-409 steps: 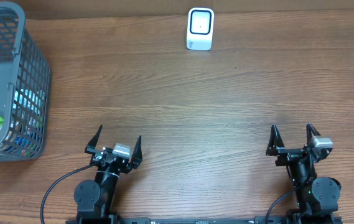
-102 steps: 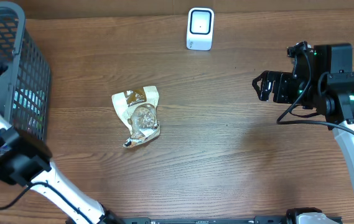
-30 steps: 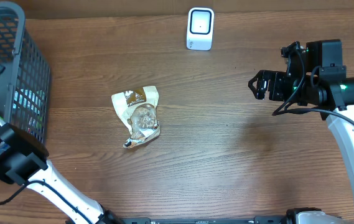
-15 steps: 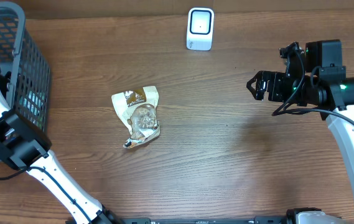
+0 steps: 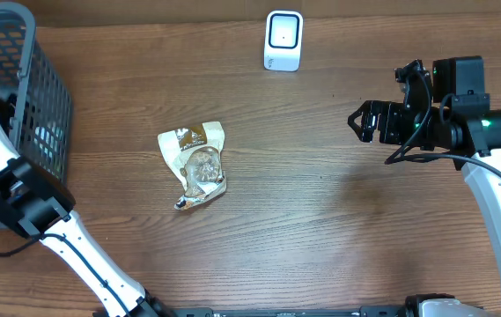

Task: Scan the item barcode
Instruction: 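Reach the left gripper into the basket and grasp the mint-green packet, then place the mint-green packet on the table beside the pastry bag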

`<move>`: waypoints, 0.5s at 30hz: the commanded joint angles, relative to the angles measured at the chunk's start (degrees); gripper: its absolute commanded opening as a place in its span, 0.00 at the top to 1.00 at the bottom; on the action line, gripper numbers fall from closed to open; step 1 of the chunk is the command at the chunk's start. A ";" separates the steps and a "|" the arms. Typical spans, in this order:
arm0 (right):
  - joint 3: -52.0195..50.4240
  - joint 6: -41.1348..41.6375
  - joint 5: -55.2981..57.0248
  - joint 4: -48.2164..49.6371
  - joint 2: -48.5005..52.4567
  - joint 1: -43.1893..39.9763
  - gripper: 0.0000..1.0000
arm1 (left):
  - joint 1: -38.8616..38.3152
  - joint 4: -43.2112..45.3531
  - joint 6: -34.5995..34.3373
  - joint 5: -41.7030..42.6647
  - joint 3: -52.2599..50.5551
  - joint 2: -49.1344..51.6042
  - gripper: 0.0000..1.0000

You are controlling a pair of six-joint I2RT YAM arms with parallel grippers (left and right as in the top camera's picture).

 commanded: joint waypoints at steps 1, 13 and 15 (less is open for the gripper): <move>0.87 0.13 -0.55 0.35 -0.24 0.28 0.00 | -0.57 -2.84 -0.52 1.51 8.81 -5.92 0.88; 0.87 0.13 -0.55 0.85 -0.24 0.28 0.00 | -0.81 -11.45 0.79 1.11 16.90 -29.20 0.88; 0.87 0.13 -0.55 1.16 -0.24 0.28 0.00 | -1.11 -13.68 0.87 1.09 16.90 -31.85 0.87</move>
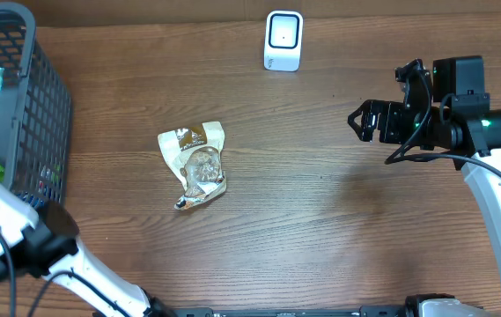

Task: Scan the item barcode
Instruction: 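Place the mint-green packet on the table beside the pastry bag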

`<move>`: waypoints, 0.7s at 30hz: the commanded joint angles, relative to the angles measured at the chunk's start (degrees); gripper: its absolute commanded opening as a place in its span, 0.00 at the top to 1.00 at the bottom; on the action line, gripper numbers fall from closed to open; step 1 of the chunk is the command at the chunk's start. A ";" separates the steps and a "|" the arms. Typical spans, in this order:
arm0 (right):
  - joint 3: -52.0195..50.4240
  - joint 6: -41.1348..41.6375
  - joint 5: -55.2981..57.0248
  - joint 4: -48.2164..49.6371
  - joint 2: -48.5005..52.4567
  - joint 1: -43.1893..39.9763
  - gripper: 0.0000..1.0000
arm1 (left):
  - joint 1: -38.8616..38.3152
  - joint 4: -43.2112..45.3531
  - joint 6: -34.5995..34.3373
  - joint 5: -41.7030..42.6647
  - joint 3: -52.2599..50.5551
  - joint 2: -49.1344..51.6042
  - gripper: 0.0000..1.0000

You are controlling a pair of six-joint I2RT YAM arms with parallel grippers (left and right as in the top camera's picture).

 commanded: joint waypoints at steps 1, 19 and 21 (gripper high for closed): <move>0.87 0.15 -0.55 0.85 -0.24 0.26 0.00 | -1.51 -4.44 1.84 0.63 0.57 -5.16 0.88; 0.87 0.11 -0.50 2.32 -0.24 0.26 0.00 | -30.80 -0.74 11.69 -9.46 -50.05 -5.86 0.85; 0.87 -0.07 -0.48 2.56 -0.24 0.26 0.00 | -32.96 5.16 12.28 -9.84 -60.41 -5.86 0.85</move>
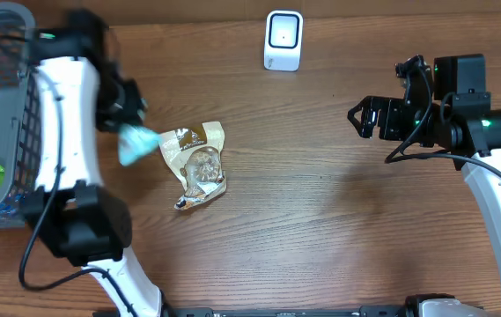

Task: Scan the item barcode
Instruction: 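Place the mint-green packet on the table beside the pastry bag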

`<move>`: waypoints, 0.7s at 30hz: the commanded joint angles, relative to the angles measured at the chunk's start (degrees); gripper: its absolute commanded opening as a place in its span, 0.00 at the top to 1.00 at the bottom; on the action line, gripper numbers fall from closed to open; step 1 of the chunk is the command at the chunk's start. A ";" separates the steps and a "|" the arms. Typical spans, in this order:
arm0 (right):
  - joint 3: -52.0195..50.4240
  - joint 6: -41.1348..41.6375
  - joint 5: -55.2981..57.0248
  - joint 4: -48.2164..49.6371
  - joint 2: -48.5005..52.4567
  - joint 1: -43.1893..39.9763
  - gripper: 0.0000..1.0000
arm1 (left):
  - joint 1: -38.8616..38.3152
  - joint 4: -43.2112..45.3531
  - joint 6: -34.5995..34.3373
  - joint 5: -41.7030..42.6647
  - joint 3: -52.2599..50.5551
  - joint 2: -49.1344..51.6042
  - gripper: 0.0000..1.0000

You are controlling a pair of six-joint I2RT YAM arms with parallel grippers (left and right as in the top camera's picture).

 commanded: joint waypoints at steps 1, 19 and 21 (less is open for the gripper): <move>0.87 -0.09 -0.48 0.50 -0.24 0.28 0.00 | -2.84 5.99 1.55 -4.28 -13.57 -0.44 0.85; 0.87 -0.04 -0.85 0.20 -0.24 0.28 0.00 | -2.97 0.33 1.60 -4.39 8.50 -0.46 0.36; 0.87 -0.04 -1.70 0.22 -0.24 0.28 0.00 | -1.42 -3.28 1.51 -4.35 19.87 -0.46 0.31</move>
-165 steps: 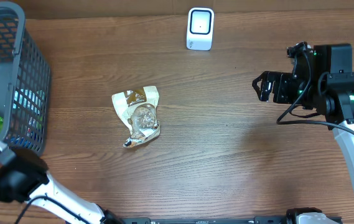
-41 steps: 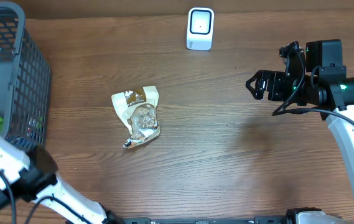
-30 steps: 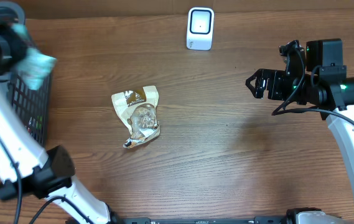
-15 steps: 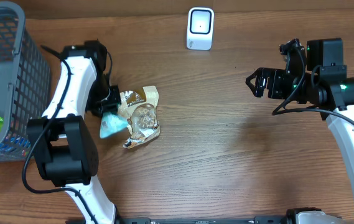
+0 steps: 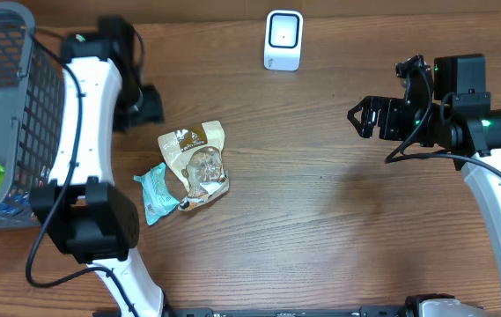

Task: Scan the item barcode
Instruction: 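Place the mint-green packet on the table beside the pastry bag, then reach the left gripper into the basket and grasp the blue packet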

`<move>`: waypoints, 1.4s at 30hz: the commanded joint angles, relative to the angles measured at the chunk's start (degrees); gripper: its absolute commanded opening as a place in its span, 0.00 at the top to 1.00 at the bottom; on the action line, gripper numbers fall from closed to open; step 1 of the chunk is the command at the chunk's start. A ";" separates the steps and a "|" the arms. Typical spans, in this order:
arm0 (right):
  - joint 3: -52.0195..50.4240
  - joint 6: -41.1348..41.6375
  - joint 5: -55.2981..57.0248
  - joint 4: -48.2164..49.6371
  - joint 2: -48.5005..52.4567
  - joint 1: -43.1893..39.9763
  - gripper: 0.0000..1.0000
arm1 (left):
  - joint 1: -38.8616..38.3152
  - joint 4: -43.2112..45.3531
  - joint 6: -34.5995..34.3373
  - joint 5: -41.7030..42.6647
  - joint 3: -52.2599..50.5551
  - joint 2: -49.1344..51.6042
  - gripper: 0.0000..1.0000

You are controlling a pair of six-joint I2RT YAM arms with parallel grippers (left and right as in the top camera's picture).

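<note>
A teal packet (image 5: pixel 156 194) lies flat on the wooden table, touching the left edge of a tan snack bag (image 5: pixel 195 164). The white barcode scanner (image 5: pixel 283 40) stands at the back middle. My left gripper (image 5: pixel 148 105) hovers behind and left of both bags, open and holding nothing. My right gripper (image 5: pixel 361 121) hangs open at the right, well away from the bags and the scanner.
A grey mesh basket (image 5: pixel 17 106) fills the far left, with a green-labelled item inside. The left arm's white links (image 5: pixel 74 150) run between the basket and the bags.
The teal packet was in my left gripper just left of the tan bag; now it lies on the table at the bag's lower left. The left gripper has moved back, away from it.
My left arm was down at the basket with the tan bag alone on the table. Then a teal packet showed over the basket. Then it was held beside the tan bag, and now it rests on the table, released. The right arm barely moved.
</note>
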 commanded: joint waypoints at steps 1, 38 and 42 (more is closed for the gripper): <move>0.87 -0.04 -1.62 0.31 -0.24 0.26 0.00 | 2.95 -4.46 0.02 -0.48 18.75 -0.70 0.29; 0.87 -0.07 -1.57 -1.01 -0.24 0.26 0.00 | 50.49 21.07 -15.04 5.46 -19.34 -5.70 0.25; 0.87 -0.07 -1.57 -1.01 -0.24 0.26 0.00 | 50.49 23.04 -16.83 3.28 -24.04 -5.70 0.27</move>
